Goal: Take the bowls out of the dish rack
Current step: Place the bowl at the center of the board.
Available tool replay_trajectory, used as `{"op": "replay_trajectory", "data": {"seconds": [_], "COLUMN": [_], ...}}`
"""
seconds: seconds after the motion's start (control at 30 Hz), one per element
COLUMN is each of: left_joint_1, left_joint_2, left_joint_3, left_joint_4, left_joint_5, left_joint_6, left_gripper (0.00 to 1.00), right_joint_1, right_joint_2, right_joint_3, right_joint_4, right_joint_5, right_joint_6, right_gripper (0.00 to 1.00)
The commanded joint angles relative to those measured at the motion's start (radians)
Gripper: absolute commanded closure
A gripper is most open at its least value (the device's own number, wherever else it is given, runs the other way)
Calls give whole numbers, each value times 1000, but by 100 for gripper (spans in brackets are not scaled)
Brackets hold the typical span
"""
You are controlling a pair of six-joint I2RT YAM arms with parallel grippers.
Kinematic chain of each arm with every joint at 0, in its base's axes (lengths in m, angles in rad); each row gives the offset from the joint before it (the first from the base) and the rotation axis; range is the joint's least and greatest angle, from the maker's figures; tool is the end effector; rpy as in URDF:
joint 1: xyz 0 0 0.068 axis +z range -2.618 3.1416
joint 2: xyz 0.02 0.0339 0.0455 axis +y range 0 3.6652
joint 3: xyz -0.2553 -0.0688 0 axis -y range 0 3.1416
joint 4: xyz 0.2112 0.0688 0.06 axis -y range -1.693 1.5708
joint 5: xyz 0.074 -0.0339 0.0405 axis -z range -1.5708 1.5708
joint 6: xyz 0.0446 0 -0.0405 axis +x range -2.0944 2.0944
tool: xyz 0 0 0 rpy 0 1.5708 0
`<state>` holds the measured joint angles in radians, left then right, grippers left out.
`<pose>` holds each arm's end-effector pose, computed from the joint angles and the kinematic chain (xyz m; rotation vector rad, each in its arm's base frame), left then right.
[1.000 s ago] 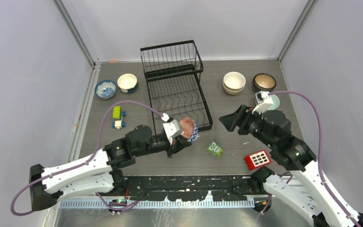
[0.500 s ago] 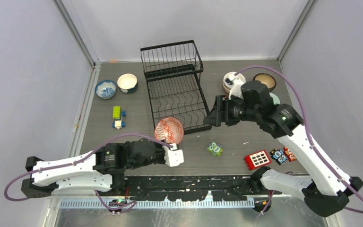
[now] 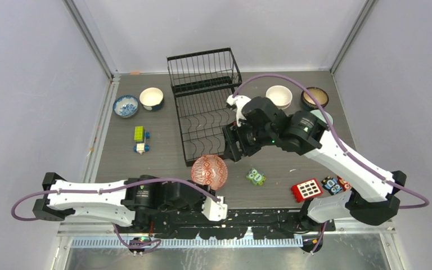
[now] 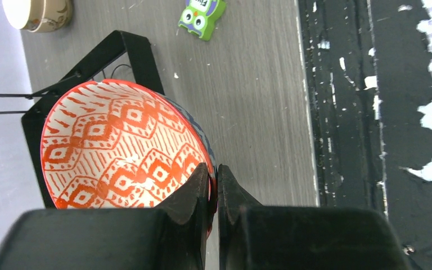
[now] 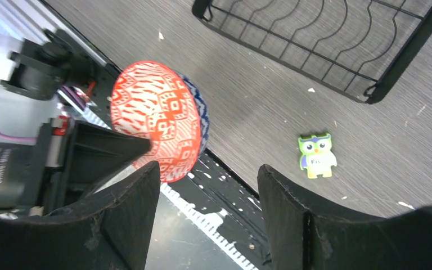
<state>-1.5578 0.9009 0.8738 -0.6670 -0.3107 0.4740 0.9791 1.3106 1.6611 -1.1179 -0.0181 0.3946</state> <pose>0.0158 -0.1636 0.2934 1.8095 1.3143 -0.2400 0.1206 0.1809 0.4067 -0.7139 2.3402 0.6762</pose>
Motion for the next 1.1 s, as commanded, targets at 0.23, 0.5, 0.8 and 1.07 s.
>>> {"op": "replay_trajectory", "data": {"seconds": [0.23, 0.5, 0.8, 1.07], "left_joint_1": [-21, -21, -22, -20], "left_joint_2": [-13, -29, -66, -61], "left_joint_3": [118, 127, 111, 104], "left_joint_4": [-115, -121, -126, -129], "left_joint_5": [149, 174, 171, 167], "left_joint_6": [-109, -112, -136, -138], "left_gripper": [100, 100, 100, 100], "right_joint_1": [121, 157, 182, 184], "right_joint_2": [181, 245, 274, 285], "right_joint_3": [177, 176, 104, 51], "right_joint_4": [-152, -136, -95, -57], "right_joint_5": [145, 124, 77, 32], "right_joint_6": [-91, -80, -67, -64], "right_gripper": [32, 34, 40, 44]}}
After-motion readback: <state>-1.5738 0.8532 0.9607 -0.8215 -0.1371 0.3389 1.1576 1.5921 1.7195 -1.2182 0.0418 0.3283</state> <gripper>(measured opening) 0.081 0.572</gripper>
